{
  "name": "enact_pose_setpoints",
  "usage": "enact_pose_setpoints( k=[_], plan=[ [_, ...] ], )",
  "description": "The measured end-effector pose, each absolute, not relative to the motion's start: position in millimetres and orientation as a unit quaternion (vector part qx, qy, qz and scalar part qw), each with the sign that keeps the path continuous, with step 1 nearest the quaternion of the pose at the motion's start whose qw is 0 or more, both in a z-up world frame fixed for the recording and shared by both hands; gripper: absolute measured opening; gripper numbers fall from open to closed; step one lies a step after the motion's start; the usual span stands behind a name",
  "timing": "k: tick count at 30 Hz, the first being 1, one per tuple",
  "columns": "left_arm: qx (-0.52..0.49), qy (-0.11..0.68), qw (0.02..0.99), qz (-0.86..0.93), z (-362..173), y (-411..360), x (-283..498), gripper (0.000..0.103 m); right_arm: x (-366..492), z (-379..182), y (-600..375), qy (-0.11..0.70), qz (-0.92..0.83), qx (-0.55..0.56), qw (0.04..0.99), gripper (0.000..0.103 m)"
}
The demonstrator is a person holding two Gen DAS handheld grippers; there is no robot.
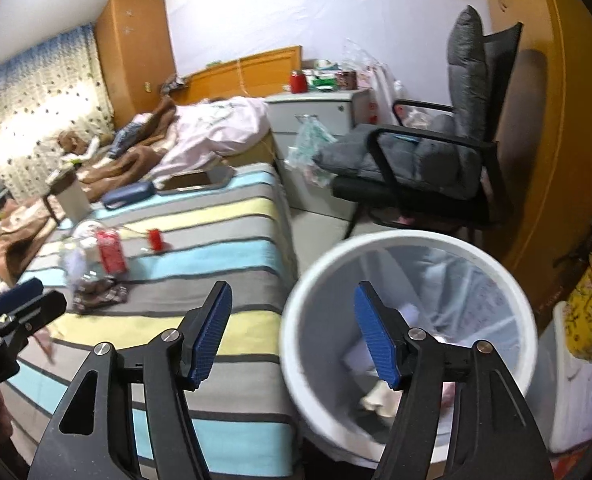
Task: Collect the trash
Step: 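Move both tools back over the table toward the remaining trash, then grasp the clear Coca-Cola bottle with the right tool while the left tool approaches the jelly cup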
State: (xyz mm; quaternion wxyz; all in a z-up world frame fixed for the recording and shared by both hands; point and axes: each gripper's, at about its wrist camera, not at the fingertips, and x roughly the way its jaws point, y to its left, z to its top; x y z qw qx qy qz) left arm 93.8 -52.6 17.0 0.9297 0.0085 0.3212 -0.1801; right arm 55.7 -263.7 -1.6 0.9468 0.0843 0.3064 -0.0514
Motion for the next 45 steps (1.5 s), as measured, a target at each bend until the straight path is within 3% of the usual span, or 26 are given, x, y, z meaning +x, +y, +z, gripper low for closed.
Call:
enact_pose_setpoints(
  k=[17, 37, 45],
  plan=[
    [-0.021, 0.349, 0.934, -0.075, -12, 59, 81, 0.077, 72, -3, -191, 0.313, 0.054, 0.051, 0.947, 0.068],
    [-0.034, 0.406, 0.907, -0.112, -54, 74, 116, 0.078, 103, 3, -128, 0.337, 0.109, 0.042, 0.934, 0.068],
    [-0.04, 0.413, 0.903, -0.11, -59, 87, 121, 0.067, 138, 5, -98, 0.353, 0.111, 0.052, 0.927, 0.068]
  ],
)
